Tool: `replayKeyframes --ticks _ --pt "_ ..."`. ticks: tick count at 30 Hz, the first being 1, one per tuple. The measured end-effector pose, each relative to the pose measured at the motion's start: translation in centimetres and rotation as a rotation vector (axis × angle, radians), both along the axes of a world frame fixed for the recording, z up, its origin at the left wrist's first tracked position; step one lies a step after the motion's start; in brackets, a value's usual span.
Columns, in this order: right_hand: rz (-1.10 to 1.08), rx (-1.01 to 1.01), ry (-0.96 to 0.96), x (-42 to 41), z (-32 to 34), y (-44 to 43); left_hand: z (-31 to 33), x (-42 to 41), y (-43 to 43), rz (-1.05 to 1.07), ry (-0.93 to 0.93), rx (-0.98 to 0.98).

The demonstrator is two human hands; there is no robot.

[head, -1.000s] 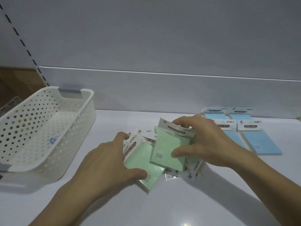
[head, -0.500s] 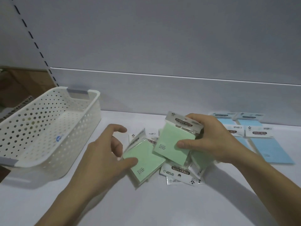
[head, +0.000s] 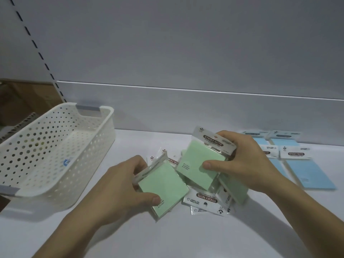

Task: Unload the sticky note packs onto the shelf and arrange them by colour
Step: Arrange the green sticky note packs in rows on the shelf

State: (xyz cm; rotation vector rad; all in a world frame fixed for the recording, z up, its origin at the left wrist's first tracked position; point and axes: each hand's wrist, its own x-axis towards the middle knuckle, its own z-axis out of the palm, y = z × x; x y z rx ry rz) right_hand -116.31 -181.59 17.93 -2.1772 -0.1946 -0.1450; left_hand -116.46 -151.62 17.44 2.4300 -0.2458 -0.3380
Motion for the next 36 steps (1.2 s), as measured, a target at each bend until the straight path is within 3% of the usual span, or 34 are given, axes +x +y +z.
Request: replayKeyframes --ticks 4,10,13,17,19,22,27,33,36 --pt "0.014 0.181 0.014 0.2 0.6 -0.1 -0.1 0.2 0.9 -0.054 0.025 -0.088" --pt "-0.03 0.336 0.064 2.5 2.2 0.1 0.3 2.8 1.8 0.117 -0.192 -0.42" --pt "-0.074 0.278 0.136 5.9 2.4 1.2 0.5 6.3 0.6 0.235 -0.245 -0.557" --pt "-0.107 0.159 0.175 9.6 1.7 4.0 -1.5 10.8 -1.1 0.329 -0.245 -0.529" --pt "-0.147 -0.003 0.156 11.0 0.8 5.0 -2.9 11.8 -1.7 0.376 -0.196 -0.585" --pt "-0.224 -0.332 0.033 11.8 -0.4 5.7 -4.7 12.7 -1.7 0.441 -0.318 -0.469" --pt "-0.234 -0.438 -0.02 11.7 -1.3 5.9 -5.6 12.4 -1.2 0.446 -0.343 -0.406" --pt "-0.253 -0.733 -0.174 10.1 -1.3 6.2 -5.9 11.2 -0.8 0.194 -0.438 -0.154" --pt "-0.257 -0.768 -0.287 9.4 -0.4 6.7 -5.7 10.7 -0.8 0.053 -0.447 -0.054"
